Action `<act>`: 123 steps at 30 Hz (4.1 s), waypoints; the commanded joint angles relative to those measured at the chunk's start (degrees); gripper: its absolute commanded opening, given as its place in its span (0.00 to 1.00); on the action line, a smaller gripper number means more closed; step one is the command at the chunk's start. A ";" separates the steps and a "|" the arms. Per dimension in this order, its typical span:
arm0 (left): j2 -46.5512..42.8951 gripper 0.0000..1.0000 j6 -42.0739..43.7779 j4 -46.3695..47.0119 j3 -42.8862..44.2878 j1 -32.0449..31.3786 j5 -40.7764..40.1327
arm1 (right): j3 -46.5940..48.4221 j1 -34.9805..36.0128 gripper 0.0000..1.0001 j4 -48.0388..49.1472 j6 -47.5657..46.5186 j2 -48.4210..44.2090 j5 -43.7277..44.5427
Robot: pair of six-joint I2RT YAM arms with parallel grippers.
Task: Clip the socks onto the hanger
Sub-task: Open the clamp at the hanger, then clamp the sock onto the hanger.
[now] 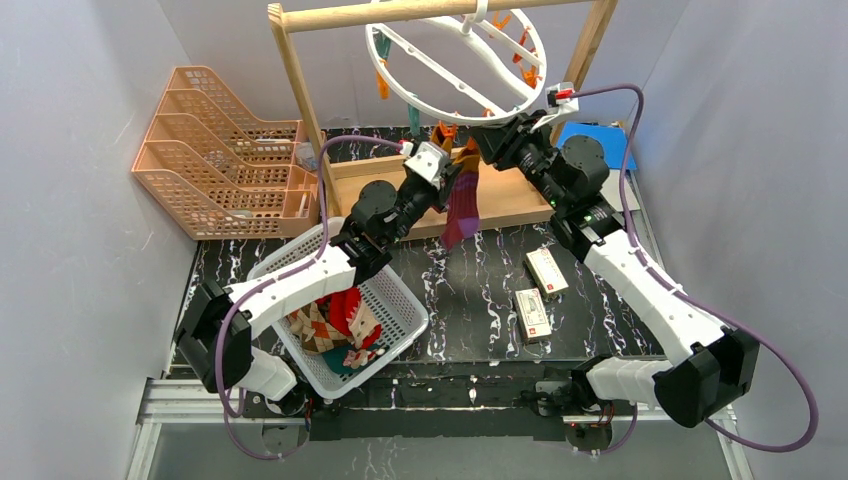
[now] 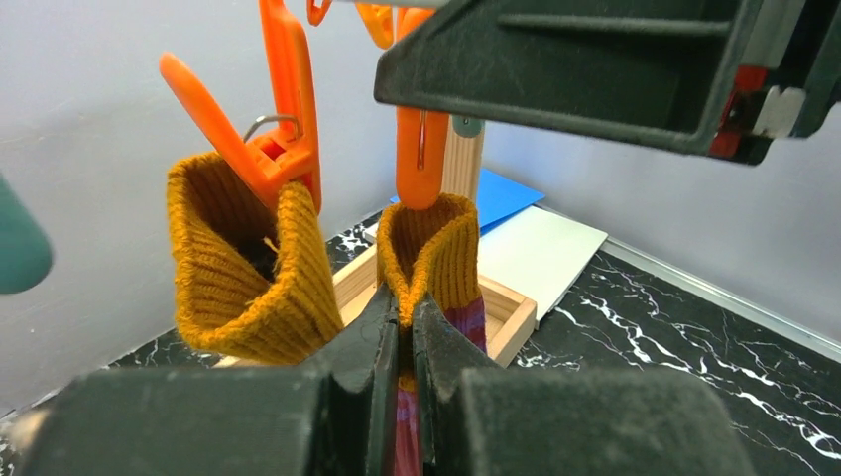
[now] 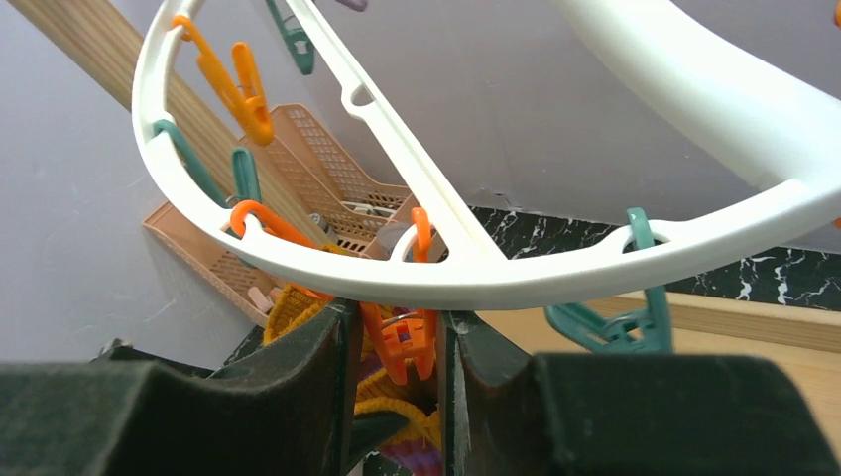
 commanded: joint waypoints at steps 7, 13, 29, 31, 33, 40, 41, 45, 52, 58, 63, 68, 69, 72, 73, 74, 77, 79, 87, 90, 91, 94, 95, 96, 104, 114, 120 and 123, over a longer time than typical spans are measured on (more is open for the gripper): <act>-4.48 0.00 3.18 2.51 -1.75 -0.26 -4.10 | 4.19 4.38 0.01 -1.54 -1.91 1.42 14.46; -5.36 0.00 4.94 1.52 -2.76 -0.25 -5.03 | 4.54 4.83 0.01 -1.13 -2.60 1.42 15.68; -5.51 0.00 5.12 1.26 -2.20 -0.24 -4.60 | 4.22 5.49 0.01 -2.39 -3.24 1.52 17.11; -5.42 0.00 4.96 1.26 -2.02 -0.31 -4.56 | 4.12 5.63 0.01 -2.60 -3.15 1.51 16.94; -5.42 0.00 4.83 1.34 -1.89 -0.24 -4.41 | 4.15 5.67 0.01 -2.78 -3.10 1.58 16.89; -5.33 0.00 4.33 1.41 -1.57 -0.26 -3.95 | 3.83 5.65 0.01 -3.28 -3.07 1.50 16.80; -5.33 0.00 4.32 1.42 -1.48 -0.24 -3.96 | 3.87 5.66 0.01 -3.37 -3.06 1.45 16.80; -5.41 0.00 3.87 1.59 -1.23 -0.26 -3.86 | 4.08 5.66 0.01 -3.96 -3.14 1.71 16.55; -5.42 0.00 3.54 2.26 -0.97 -0.28 -3.46 | 4.22 5.69 0.01 -4.73 -3.06 2.01 16.19; -4.94 0.00 3.22 2.55 -0.62 -0.30 -3.07 | 4.43 5.70 0.01 -5.26 -3.06 2.31 15.94; -4.80 0.00 3.23 2.73 -0.42 -0.24 -2.97 | 4.47 5.70 0.01 -5.78 -3.06 2.52 15.66; -4.81 0.00 3.27 2.87 -0.36 -0.24 -2.98 | 4.59 5.68 0.01 -6.13 -3.06 2.56 15.46; -4.80 0.00 3.27 2.85 -0.30 -0.26 -2.98 | 4.54 5.65 0.01 -6.21 -3.06 2.71 15.40; -4.79 0.00 3.27 2.93 -0.06 -0.24 -2.98 | 4.68 5.64 0.01 -6.47 -2.99 2.88 15.11; -4.79 0.00 3.27 2.93 0.01 -0.24 -3.02 | 4.68 5.65 0.01 -6.57 -2.97 2.85 15.08; -4.80 0.00 3.24 2.93 0.09 -0.24 -3.00 | 4.58 5.69 0.01 -6.65 -2.89 2.85 15.05; -4.72 0.00 3.09 3.02 0.39 -0.26 -2.67 | 4.43 5.72 0.01 -6.84 -2.84 2.88 14.86; -4.63 0.00 2.84 3.15 0.52 -0.27 -2.50 | 4.33 5.64 0.01 -6.92 -2.75 2.83 14.87; -4.45 0.00 2.65 3.50 1.04 -0.24 -2.02 | 4.89 5.70 0.01 -8.20 -2.67 3.48 15.27; -4.36 0.00 2.56 3.63 1.24 -0.24 -1.84 | 5.17 5.71 0.01 -8.59 -2.62 3.59 15.19; -4.30 0.00 2.61 3.70 1.31 -0.24 -1.79 | 5.20 5.72 0.01 -8.65 -2.62 3.68 15.15; -4.19 0.00 2.73 3.81 1.39 -0.24 -1.78 | 5.53 5.71 0.01 -8.95 -2.62 3.79 15.21; -4.19 0.00 2.67 3.85 1.36 -0.28 -1.67 | 5.55 5.66 0.01 -9.03 -2.69 3.79 15.22; -4.19 0.00 2.65 3.89 1.43 -0.29 -1.66 | 5.51 5.72 0.01 -9.04 -2.64 3.79 15.20; -4.02 0.00 2.50 3.98 2.19 -0.24 -1.28 | 5.71 5.71 0.01 -9.35 -2.45 4.11 14.85; -3.00 0.00 1.10 4.15 3.06 -0.27 -0.31 | 6.26 5.81 0.01 -9.66 -2.18 4.25 14.55; -2.84 0.00 0.72 4.25 2.87 -0.28 -0.29 | 6.17 5.76 0.01 -10.10 -2.02 4.23 14.16; -2.87 0.00 1.13 4.30 2.50 -0.24 -0.82 | 6.38 5.80 0.01 -10.35 -1.93 4.00 13.94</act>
